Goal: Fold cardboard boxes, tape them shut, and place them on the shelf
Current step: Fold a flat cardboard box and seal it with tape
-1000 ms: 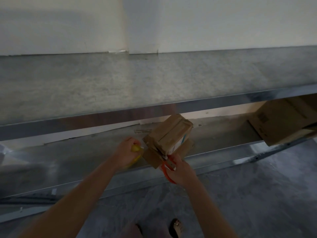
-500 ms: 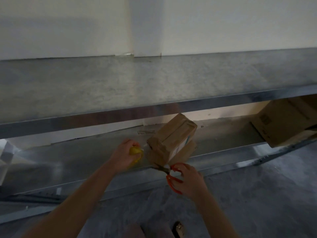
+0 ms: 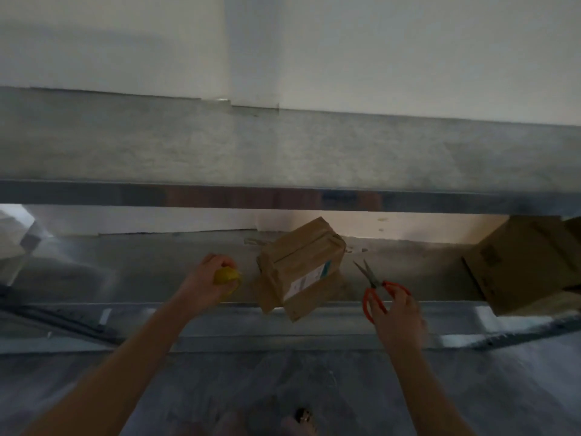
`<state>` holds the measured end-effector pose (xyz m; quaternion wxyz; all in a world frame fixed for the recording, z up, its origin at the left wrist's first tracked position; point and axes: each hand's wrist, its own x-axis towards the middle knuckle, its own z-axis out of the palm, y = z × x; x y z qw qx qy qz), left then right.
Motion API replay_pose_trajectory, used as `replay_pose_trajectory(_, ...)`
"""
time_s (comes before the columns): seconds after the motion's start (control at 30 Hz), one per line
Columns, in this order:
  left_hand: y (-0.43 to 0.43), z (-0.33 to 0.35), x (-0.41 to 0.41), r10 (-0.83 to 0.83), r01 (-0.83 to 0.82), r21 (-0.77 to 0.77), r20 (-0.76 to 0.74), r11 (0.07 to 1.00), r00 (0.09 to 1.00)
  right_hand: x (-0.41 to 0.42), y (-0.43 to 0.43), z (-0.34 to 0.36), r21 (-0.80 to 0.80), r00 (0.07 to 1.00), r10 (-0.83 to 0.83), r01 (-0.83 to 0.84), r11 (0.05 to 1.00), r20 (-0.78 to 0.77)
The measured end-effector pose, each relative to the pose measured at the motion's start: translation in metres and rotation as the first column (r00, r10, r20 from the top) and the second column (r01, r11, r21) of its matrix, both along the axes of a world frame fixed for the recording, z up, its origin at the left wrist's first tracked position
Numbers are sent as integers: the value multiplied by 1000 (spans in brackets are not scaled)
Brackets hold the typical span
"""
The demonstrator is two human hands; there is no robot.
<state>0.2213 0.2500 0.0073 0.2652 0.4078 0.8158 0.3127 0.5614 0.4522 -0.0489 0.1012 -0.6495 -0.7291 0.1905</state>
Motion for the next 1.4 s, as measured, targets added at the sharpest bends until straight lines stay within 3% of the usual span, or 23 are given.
replay_pose_trajectory(0.13, -6, 1, 18, 80, -79, 6, -48, 997, 996, -12, 44, -22, -106, 996, 54, -46, 993, 70)
replay_pose_trajectory(0.3, -14, 4, 36, 159, -156, 37, -88, 987, 983, -19, 61, -38, -88, 978, 168, -158, 984, 126)
replay_pose_trajectory(0.6, -19, 13, 45, 181, -179, 26, -111, 984, 977, -13, 44, -25, -103, 982, 169, -160, 982, 80)
replay_pose_trajectory(0.7, -20, 20, 45, 137, -132, 51, -108, 990, 985, -12, 27, -7, 140, 972, 217, -203, 969, -94)
replay_pose_trajectory(0.77, -22, 25, 44, 102, -95, 63, -114, 993, 988, -19, 2, 8, 393, 917, 367, -283, 875, -157)
replay_pose_trajectory(0.87, -26, 30, 40, 37, -26, 66, -168, 997, 985, -50, -52, 39, 511, 802, 572, -422, 749, -176)
replay_pose_trajectory(0.97, -36, 33, 27, -51, 72, 80, -240, 994, 969, -99, -101, 58, 466, 685, 704, -569, 678, -187)
replay_pose_trajectory(1.03, -45, 32, 15, -132, 161, 78, -296, 984, 946, -134, -123, 64, 391, 655, 737, -643, 659, -165)
replay_pose_trajectory(1.23, -78, 35, -36, -287, 308, 19, -317, 951, 904, -222, -169, 68, 106, 667, 731, -724, 682, -145)
replay_pose_trajectory(1.4, -98, 28, -81, -358, 383, 52, -262, 922, 896, -270, -196, 62, 72, 732, 634, -639, 766, -250)
